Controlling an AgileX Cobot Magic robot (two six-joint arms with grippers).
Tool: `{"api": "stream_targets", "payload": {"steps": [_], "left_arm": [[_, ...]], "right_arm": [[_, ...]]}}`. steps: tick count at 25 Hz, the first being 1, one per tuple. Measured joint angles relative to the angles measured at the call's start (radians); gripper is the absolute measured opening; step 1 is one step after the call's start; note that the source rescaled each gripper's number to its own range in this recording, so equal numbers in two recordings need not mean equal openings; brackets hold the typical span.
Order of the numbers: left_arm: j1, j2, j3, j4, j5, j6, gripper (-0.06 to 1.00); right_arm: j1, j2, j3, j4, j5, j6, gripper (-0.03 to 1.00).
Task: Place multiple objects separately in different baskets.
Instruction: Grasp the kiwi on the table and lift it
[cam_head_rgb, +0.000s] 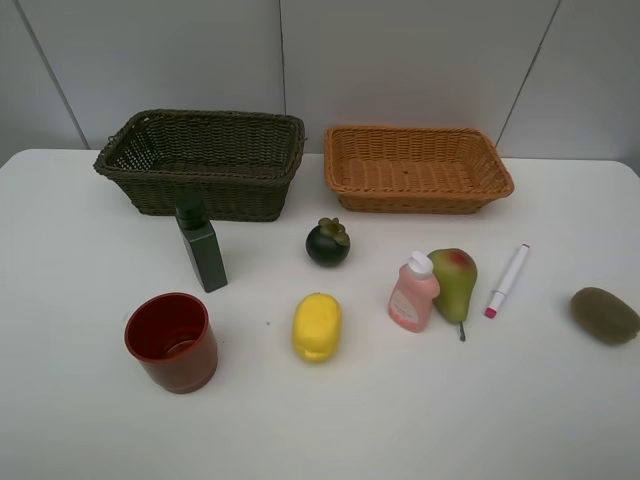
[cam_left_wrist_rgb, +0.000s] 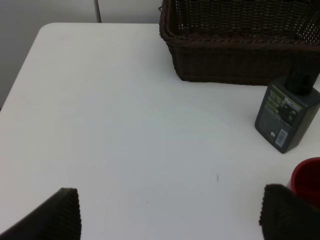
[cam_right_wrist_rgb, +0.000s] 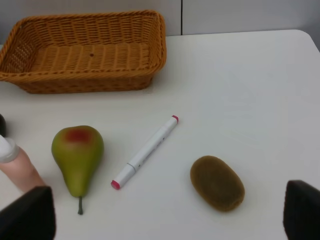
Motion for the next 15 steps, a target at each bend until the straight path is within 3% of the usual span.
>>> {"api": "stream_targets", "payload": {"steps": [8,15], "left_arm": [[0.0,0.0,0.0,0.0,0.0,0.0,0.93],[0.0,0.0,0.0,0.0,0.0,0.0,0.93]], "right_arm": [[0.0,0.027,0.0,0.0,0.0,0.006,1.0],[0.0,0.267,-0.036,0.0,0.007,0.008,1.0]]}}
